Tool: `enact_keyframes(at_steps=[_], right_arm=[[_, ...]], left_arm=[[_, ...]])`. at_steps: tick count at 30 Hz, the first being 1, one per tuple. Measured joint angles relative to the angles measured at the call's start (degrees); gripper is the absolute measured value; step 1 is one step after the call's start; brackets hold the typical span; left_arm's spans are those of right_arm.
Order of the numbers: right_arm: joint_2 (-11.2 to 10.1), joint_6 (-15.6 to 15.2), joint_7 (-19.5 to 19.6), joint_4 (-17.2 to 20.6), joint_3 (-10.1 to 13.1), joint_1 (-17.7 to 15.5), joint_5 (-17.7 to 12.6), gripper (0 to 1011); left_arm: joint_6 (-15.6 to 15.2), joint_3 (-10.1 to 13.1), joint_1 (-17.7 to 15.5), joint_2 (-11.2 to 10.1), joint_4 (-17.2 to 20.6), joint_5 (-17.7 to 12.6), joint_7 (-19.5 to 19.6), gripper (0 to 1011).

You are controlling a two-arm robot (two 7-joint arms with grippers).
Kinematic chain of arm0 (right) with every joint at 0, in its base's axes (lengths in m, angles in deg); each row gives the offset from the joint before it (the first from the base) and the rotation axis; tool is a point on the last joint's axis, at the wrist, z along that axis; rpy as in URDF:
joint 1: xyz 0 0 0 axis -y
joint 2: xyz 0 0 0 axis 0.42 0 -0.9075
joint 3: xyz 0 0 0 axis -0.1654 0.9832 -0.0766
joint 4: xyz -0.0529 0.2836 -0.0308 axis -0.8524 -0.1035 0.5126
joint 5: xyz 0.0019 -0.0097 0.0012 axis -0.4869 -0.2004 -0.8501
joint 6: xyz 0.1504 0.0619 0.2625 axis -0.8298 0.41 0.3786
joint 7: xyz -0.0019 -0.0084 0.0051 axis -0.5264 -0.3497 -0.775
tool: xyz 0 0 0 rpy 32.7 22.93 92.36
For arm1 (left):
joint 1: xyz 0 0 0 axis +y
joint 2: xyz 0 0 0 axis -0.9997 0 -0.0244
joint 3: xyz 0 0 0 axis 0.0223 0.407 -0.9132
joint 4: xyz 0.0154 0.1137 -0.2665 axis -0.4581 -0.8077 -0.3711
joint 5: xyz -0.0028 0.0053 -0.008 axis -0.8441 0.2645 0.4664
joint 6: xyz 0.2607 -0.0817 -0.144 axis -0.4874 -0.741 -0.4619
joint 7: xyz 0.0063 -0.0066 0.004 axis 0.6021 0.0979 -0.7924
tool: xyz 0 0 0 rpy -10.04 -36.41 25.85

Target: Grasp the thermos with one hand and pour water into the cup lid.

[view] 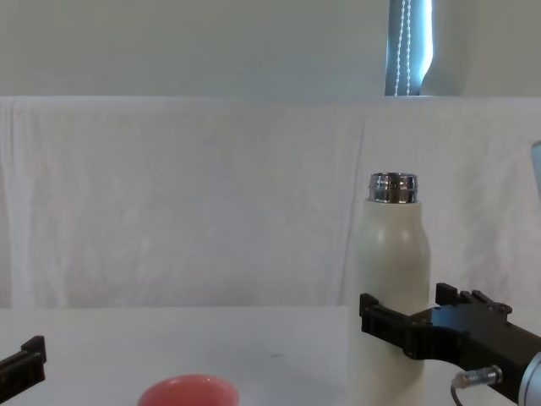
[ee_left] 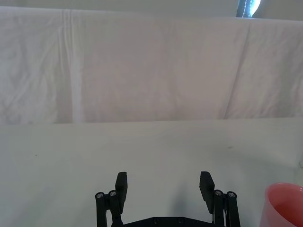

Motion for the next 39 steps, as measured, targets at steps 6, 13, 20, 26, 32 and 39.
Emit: enact_keyframes(at_steps=[6, 13, 20, 26, 32, 39], right_arm=[[0.2, -0.1, 0.0, -1.2, -0.1, 1.0, -0.1, 1001], [0.3, -0.3, 0.1, -2.4, -0.1, 2.1, 0.0, 1001], [0.4, -0.7, 0.1, -3.1, -0.2, 2.8, 0.0, 1001], [0.5, -1.0, 0.1, -3.2, -0.4, 3.1, 0.1, 1000], [0.8, -1.1, 0.2, -3.5, -0.6, 3.5, 0.1, 1000], [1.0, -1.0, 0.2, -4.3, -0.8, 4.0, 0.2, 1001]], left_arm=[[0.0, 0.0, 0.0, 0.0, 0.0, 0.0, 0.0, 1001], [0.0, 0.0, 0.0, 0.0, 0.0, 0.0, 0.0, 1001], [0.0, 0.0, 0.0, 0.0, 0.0, 0.0, 0.0, 1001], [0.0, 0.0, 0.0, 0.0, 0.0, 0.0, 0.0, 1001], [0.0, 0.0, 0.0, 0.0, 0.0, 0.0, 0.0, 1001], [0.0, 0.0, 0.0, 0.0, 0.0, 0.0, 0.0, 1001]])
